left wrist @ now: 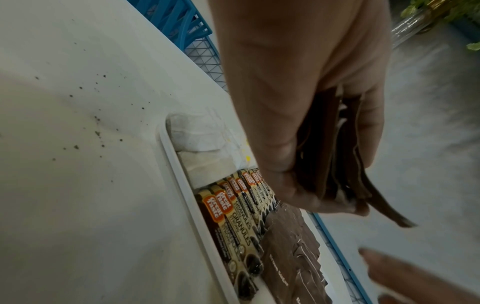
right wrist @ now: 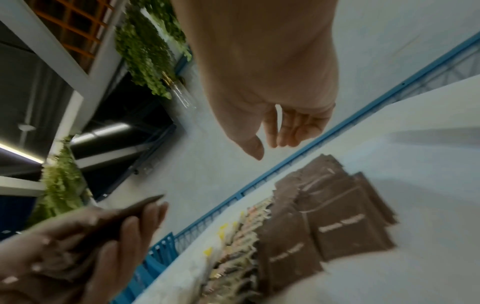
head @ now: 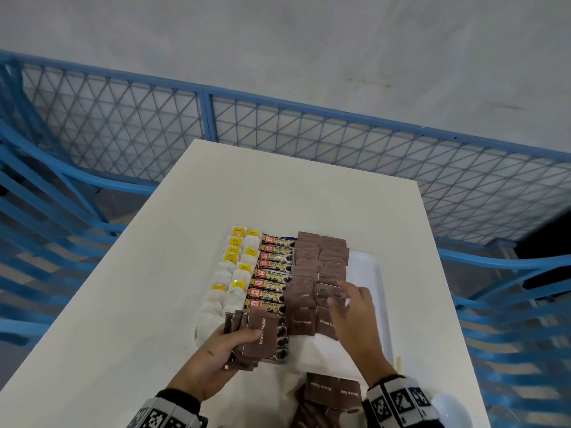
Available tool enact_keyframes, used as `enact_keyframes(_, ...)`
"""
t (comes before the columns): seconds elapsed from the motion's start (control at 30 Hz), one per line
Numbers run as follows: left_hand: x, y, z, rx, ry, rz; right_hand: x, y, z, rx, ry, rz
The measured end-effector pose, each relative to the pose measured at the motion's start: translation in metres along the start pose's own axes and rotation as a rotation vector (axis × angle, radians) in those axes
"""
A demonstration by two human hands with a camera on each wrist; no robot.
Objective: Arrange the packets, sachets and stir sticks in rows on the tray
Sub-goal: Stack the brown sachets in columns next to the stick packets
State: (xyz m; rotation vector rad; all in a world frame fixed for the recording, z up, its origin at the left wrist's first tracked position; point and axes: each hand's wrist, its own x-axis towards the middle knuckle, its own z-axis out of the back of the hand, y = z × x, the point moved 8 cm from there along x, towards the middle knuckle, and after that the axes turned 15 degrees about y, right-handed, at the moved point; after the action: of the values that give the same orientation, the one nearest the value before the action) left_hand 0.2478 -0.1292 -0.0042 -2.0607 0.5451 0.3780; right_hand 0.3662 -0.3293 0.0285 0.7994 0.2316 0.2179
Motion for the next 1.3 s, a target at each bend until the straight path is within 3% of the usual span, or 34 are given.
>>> enact_keyframes(0.07,0.000,-0.001,-0.004,0.000,0.022,0.003,-0.003,0.027,-0.010,0.082,0.153,0.092)
enact_keyframes(0.2,-0.001,-0.003,-0.010,0.053,0.054,0.015,-0.017,0.061,-0.050,0.236,0.643,0.138)
enact_keyframes(0.3,0.000,-0.001,-0.010,0.074,0.068,0.029,-0.023,0.065,-0.065,0.273,0.768,0.150)
enact_keyframes(0.53,-0.002,0.001,-0.007,-0.003,0.044,0.021,-0.025,0.042,-0.061,0.491,0.706,0.007)
enact_keyframes(0.67,-0.004,0.001,-0.004,-0.072,0.046,0.011,-0.020,-0.010,-0.043,0.554,0.481,-0.199)
enact_keyframes(0.73,-0.004,0.001,-0.003,-0.077,0.042,0.019,-0.019,-0.035,-0.032,0.525,0.373,-0.285)
enact_keyframes(0.9,-0.002,0.002,-0.004,-0.087,0.031,0.035,-0.023,-0.075,-0.022,0.245,0.276,-0.402)
enact_keyframes(1.13,-0.003,0.001,-0.008,-0.072,0.061,0.024,-0.016,-0.077,-0.022,0.145,0.137,-0.405)
enact_keyframes(1.3,-0.003,0.001,-0.007,-0.077,0.056,0.013,-0.011,-0.071,-0.028,0.115,0.156,-0.389)
